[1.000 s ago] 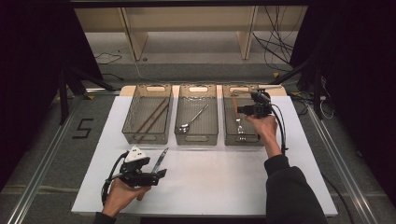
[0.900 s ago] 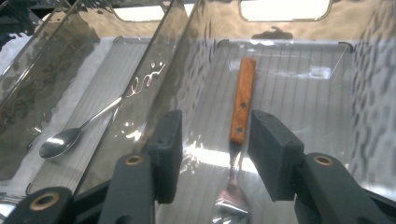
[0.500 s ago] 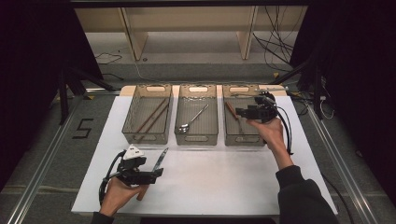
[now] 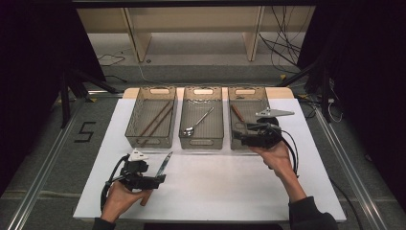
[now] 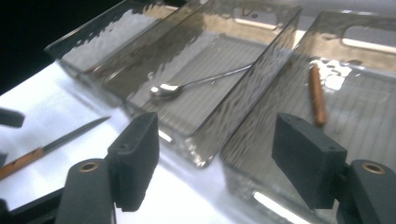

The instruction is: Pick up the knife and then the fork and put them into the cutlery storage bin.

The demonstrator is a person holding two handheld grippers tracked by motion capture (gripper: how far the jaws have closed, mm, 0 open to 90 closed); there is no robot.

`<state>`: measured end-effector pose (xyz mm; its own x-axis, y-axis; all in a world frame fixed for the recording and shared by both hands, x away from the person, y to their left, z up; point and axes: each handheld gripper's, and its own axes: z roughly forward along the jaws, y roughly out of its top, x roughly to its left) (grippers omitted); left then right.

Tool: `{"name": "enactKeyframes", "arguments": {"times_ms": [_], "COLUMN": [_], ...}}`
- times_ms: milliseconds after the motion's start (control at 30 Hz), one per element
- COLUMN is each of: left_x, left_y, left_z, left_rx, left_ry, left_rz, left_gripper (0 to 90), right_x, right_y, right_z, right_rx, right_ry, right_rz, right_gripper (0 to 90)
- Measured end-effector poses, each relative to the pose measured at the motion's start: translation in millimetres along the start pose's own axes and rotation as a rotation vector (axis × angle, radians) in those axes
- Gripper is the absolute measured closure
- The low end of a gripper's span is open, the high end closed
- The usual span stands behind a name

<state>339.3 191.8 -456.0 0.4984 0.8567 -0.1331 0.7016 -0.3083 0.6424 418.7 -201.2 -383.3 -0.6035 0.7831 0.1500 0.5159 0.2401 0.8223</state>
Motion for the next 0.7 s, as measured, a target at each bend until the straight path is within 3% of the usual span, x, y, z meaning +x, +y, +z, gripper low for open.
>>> {"name": "enactKeyframes", "arguments": {"times_ms": [200, 500, 700], "left_x": [0.6, -2.0, -4.1], "left_y": [-1.5, -3.0, -3.8], "left_z": [4.3, 7.9, 7.4], "left_rx": [0.066, 0.124, 0.163], "left_ry": [0.018, 0.033, 0.061], "left_rz": [-0.004, 0.018, 0.033], "left_gripper": [24.7, 28.8, 38.5], "right_x": [10.1, 20.0, 28.3], "right_y": [-16.0, -41.4, -55.6], "right_z": [-1.8, -6.9, -8.4], "right_rx": [-0.005, -0.025, -0.014], "right_ry": [0.026, 0.054, 0.058], "right_rz": [-0.015, -0.035, -0.062], "right_gripper": [30.2, 28.6, 27.6]}}
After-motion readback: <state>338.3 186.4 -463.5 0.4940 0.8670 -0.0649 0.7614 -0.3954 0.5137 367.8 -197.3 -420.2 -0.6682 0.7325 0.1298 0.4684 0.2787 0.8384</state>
